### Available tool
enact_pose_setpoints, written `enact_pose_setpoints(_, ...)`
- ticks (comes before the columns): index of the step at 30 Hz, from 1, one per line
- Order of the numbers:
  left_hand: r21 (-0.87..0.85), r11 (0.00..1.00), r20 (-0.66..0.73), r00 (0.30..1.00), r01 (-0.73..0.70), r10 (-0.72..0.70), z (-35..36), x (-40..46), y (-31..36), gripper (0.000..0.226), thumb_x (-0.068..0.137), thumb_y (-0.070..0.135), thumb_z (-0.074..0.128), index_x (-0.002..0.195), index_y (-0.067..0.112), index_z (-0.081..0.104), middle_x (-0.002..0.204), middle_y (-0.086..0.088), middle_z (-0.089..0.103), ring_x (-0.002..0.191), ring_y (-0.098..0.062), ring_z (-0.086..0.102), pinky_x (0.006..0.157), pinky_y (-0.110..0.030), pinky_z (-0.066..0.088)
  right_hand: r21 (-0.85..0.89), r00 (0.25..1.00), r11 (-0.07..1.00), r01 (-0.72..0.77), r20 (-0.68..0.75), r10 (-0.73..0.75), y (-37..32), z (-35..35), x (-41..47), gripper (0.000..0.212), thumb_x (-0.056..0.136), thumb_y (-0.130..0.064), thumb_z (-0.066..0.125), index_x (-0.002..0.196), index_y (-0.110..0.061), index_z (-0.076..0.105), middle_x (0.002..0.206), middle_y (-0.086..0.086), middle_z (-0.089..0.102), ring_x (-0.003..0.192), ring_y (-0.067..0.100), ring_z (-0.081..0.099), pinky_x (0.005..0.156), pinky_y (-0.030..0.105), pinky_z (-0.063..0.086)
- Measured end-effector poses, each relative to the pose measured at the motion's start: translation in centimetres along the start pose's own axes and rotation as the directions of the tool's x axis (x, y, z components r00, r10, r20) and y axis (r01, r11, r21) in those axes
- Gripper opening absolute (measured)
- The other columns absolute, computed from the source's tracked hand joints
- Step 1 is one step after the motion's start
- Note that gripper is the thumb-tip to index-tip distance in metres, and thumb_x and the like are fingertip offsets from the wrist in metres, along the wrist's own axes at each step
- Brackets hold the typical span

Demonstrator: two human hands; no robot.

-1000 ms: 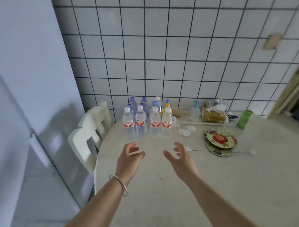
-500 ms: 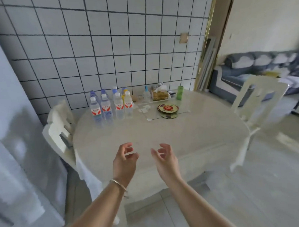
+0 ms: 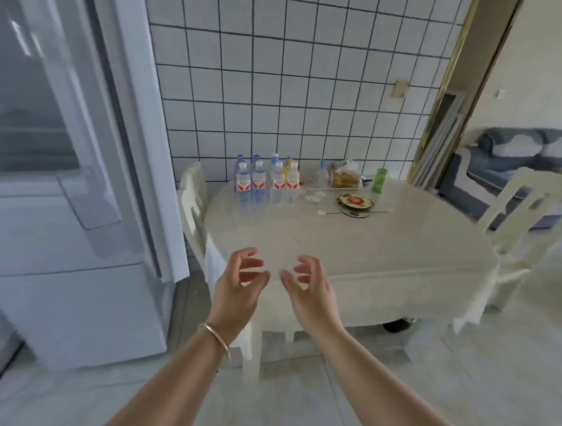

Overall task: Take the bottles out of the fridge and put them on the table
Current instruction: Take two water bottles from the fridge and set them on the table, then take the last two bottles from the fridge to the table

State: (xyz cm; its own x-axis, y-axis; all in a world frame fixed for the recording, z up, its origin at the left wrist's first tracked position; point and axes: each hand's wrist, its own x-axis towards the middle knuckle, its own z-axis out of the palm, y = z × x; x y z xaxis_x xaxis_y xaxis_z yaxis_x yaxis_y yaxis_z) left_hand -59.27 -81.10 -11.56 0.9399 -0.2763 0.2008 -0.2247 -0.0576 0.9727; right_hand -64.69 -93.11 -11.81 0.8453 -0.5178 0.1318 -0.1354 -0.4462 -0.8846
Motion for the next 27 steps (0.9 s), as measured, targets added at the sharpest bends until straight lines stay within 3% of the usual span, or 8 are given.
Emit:
enact_pose_setpoints(3,-0.016,1.000,-0.085,0.996,-0.006,0.004,-4.1,-3.1,-0.3,0.035,0.084,0.004,0.062,0.106,0.029,0.053,0.096,0.005,0.064,0.084,-0.001,0.062,0.081,-0.024,0.050,0.019,0.997,1.000,0.024,0.076,-0.025,-1.6,3.5,-3.1,0.044,0.084,-0.046,0.058,0.122,-0.031,0.042,0.109,-0.013,0.052,0.104,0.008,0.052,0.088,0.029,0.045)
enact_pose_setpoints(8,-0.047,0.999,-0.258,0.966,0.007,-0.019,-13.7,-4.9,-1.1,0.033,0.082,0.010,0.066,0.101,0.035,0.056,0.093,0.004,0.065,0.089,-0.019,0.063,0.080,-0.033,0.050,0.038,0.964,0.992,0.119,0.234,-0.124,-6.5,10.8,-6.7,0.044,0.083,-0.046,0.059,0.122,-0.031,0.044,0.112,-0.012,0.056,0.104,0.008,0.053,0.092,0.030,0.046)
enact_pose_setpoints(14,-0.024,1.000,-0.382,0.924,-0.011,0.001,-27.8,-3.6,-2.6,0.036,0.085,0.008,0.062,0.098,0.041,0.053,0.093,0.006,0.064,0.086,-0.019,0.062,0.079,-0.033,0.050,0.039,0.913,0.974,0.223,0.342,-0.222,-14.0,22.7,-8.7,0.046,0.084,-0.047,0.057,0.125,-0.031,0.042,0.114,-0.013,0.055,0.104,0.006,0.052,0.092,0.029,0.045)
enact_pose_setpoints(18,-0.044,0.999,-0.413,0.911,-0.011,-0.008,-37.7,-0.7,-3.7,0.035,0.085,0.010,0.062,0.098,0.042,0.053,0.093,0.008,0.064,0.087,-0.018,0.061,0.082,-0.038,0.048,0.081,0.915,0.976,0.203,0.338,-0.219,-19.1,31.5,-8.1,0.041,0.085,-0.044,0.057,0.122,-0.031,0.044,0.110,-0.014,0.056,0.102,0.006,0.053,0.086,0.027,0.044)
enact_pose_setpoints(23,-0.036,0.999,-0.382,0.924,-0.010,-0.004,-47.3,4.4,-4.6,0.030,0.088,0.012,0.060,0.112,0.028,0.053,0.097,0.008,0.063,0.091,-0.015,0.061,0.080,-0.030,0.047,0.177,0.932,0.974,0.137,0.310,-0.188,-25.0,40.7,-5.0,0.036,0.085,-0.040,0.058,0.117,-0.030,0.047,0.109,-0.009,0.058,0.099,0.007,0.056,0.085,0.025,0.044)
enact_pose_setpoints(27,-0.054,0.998,-0.373,0.928,-0.020,-0.002,-52.5,9.6,-5.6,0.028,0.088,0.012,0.059,0.107,0.032,0.054,0.098,0.004,0.064,0.092,-0.018,0.062,0.076,-0.026,0.047,0.206,0.931,0.969,0.135,0.308,-0.195,-28.1,46.0,-1.1,0.035,0.086,-0.040,0.057,0.118,-0.030,0.046,0.108,-0.011,0.057,0.096,0.002,0.055,0.075,0.020,0.041)
